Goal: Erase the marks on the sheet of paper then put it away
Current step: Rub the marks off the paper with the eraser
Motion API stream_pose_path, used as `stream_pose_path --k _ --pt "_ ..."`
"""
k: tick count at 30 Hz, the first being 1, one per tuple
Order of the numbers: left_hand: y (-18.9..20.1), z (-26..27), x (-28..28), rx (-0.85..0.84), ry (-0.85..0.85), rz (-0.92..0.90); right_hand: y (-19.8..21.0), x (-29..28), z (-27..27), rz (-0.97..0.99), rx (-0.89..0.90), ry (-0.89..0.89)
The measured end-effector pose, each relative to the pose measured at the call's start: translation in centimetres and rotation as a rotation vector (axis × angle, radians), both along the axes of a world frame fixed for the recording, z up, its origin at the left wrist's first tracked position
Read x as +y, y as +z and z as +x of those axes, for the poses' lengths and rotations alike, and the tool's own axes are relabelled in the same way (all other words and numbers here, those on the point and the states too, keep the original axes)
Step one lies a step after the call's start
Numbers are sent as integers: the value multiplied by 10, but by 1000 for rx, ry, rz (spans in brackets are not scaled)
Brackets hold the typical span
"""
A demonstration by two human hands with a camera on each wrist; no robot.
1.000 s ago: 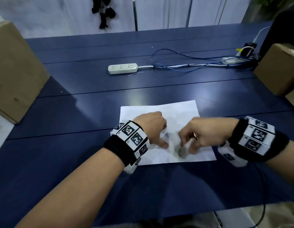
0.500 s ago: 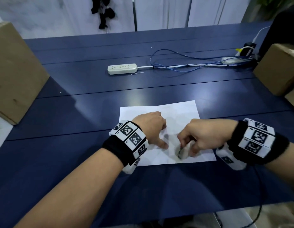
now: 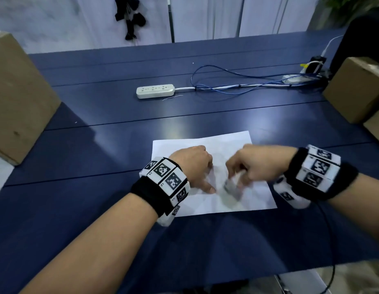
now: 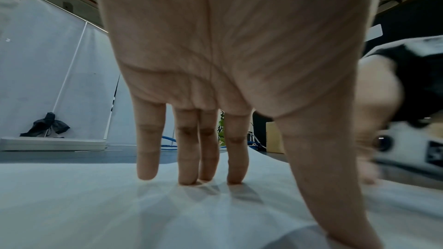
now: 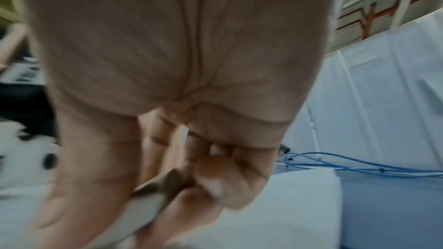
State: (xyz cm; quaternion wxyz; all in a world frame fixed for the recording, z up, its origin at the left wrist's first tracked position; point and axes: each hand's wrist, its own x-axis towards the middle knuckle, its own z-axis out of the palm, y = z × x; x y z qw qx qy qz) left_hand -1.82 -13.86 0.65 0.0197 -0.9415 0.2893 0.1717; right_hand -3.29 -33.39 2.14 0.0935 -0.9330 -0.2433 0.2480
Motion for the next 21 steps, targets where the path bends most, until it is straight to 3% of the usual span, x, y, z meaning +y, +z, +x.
stream_pose_path --k 2,4,8,10,16,18,21 --pt "1 0 0 4 6 -10 3 -5 18 -29 -160 -128" --pt "1 -1 1 8 13 -14 3 -8 21 -30 -200 -156" --pt "-1 0 2 -1 15 12 4 -4 -14 20 145 46" --pt "0 0 0 -6 12 20 2 -3 -19 17 206 52" --pt "2 0 -1 -3 4 19 2 -7 24 -14 -224 -166" --pt "1 0 0 -4 6 24 1 -9 14 -3 -168 -81" --pt "-1 1 0 -10 10 27 2 -5 -20 15 108 76"
